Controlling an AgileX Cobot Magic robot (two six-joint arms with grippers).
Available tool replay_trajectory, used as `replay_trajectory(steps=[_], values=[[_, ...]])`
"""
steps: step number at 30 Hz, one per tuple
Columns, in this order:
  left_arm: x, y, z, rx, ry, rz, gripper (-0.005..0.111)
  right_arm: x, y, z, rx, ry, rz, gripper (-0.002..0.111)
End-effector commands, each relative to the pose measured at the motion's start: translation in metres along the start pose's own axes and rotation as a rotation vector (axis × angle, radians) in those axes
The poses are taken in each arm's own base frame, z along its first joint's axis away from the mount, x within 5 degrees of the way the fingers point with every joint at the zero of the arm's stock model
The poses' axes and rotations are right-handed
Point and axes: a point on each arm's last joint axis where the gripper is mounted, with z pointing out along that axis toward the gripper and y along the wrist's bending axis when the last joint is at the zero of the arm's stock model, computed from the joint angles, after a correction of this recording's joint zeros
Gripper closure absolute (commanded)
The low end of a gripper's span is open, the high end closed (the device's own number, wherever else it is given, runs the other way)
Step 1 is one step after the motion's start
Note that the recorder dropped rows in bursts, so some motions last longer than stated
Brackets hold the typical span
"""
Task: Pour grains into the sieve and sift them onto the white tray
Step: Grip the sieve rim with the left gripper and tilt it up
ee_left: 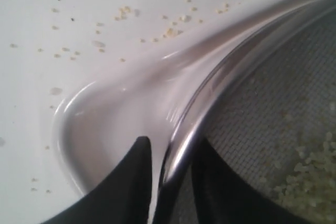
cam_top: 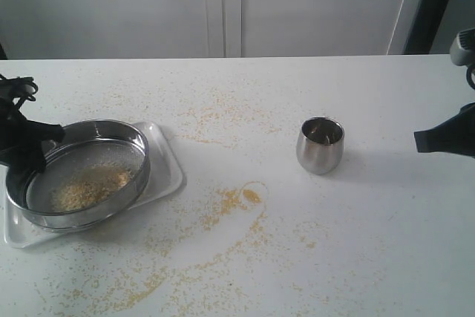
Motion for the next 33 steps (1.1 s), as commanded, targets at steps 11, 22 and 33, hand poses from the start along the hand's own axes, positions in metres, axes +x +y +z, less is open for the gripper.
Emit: replay_trajectory(steps=[11,22,33], values=[[0.004,-0.001,0.003,0.004,0.028,-0.011,0.107,0.0,0.002,-0.001,-0.003,-0.007,-0.018,0.108],[0.008,-0.008,-0.034,0.024,0.01,-0.007,0.107,0.0,0.002,-0.001,-0.003,-0.007,-0.018,0.108],[0.005,0.007,-0.047,0.041,-0.059,-0.075,0.107,0.0,0.001,-0.001,-0.003,-0.009,-0.018,0.108]])
